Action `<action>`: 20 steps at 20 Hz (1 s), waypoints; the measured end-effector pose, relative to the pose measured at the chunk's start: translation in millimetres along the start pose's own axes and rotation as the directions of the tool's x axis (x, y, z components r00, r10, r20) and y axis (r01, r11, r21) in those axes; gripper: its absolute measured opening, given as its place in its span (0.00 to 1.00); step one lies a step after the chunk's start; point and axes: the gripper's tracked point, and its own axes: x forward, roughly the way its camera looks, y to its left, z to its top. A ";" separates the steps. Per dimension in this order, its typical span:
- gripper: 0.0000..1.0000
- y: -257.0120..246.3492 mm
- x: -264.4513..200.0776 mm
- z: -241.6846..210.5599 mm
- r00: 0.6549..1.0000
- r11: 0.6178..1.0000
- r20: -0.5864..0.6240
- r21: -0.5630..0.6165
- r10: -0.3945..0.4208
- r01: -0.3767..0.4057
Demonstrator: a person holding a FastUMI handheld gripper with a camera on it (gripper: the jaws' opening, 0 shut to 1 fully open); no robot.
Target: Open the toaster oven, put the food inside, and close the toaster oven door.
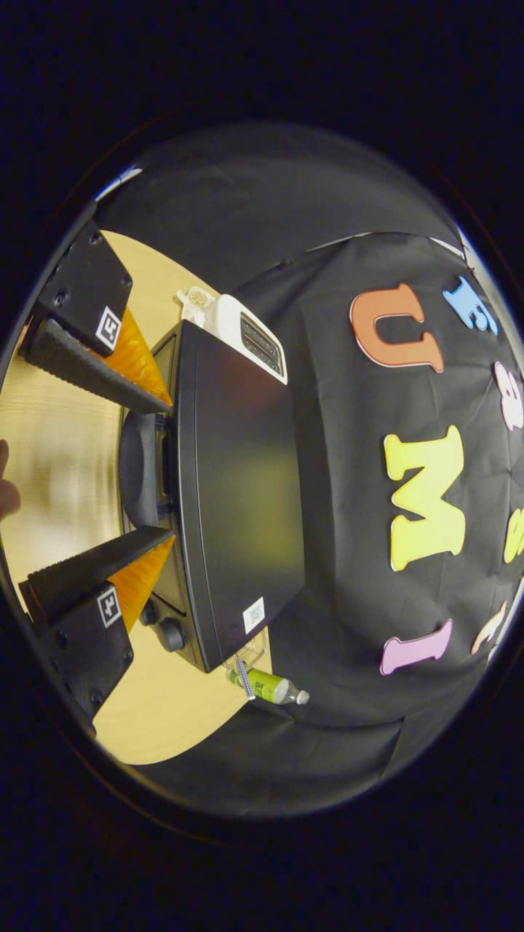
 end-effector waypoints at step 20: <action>1.00 -0.6 -37.4 -92.2 0.991 0.995 -0.113 -0.083 -0.072 0.063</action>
